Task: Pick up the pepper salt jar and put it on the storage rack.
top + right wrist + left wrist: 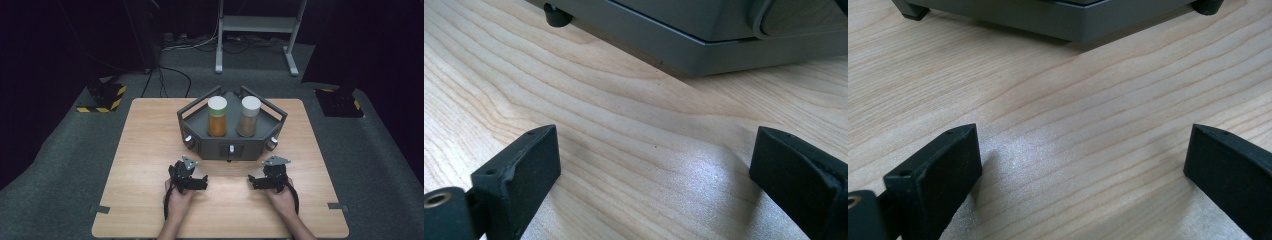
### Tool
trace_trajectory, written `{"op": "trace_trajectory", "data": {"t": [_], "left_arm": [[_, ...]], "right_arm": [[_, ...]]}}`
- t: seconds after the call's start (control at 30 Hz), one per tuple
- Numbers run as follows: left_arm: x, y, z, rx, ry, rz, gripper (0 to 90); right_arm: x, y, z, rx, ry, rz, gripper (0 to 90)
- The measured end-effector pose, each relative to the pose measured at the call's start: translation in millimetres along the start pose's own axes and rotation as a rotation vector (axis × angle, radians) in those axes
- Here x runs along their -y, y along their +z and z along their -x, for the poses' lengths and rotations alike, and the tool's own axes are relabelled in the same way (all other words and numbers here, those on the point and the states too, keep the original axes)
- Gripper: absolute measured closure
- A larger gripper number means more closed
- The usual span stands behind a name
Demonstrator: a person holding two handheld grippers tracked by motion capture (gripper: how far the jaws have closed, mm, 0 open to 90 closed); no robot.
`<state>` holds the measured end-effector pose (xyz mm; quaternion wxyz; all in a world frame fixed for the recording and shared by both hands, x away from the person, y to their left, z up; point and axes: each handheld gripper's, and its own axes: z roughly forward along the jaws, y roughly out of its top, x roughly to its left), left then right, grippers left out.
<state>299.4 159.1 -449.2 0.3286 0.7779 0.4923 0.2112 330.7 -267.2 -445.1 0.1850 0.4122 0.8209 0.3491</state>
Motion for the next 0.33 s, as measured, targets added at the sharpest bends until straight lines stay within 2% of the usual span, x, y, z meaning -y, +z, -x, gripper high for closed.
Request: {"op": "trace_trajectory", "data": {"t": [0.33], "left_arm": [[0.1, 0.1, 0.0, 0.000, -0.002, 0.001, 2.1]], "right_arm": [[-0.1, 0.0, -0.1, 0.000, 0.000, 0.000, 5.4]]}}
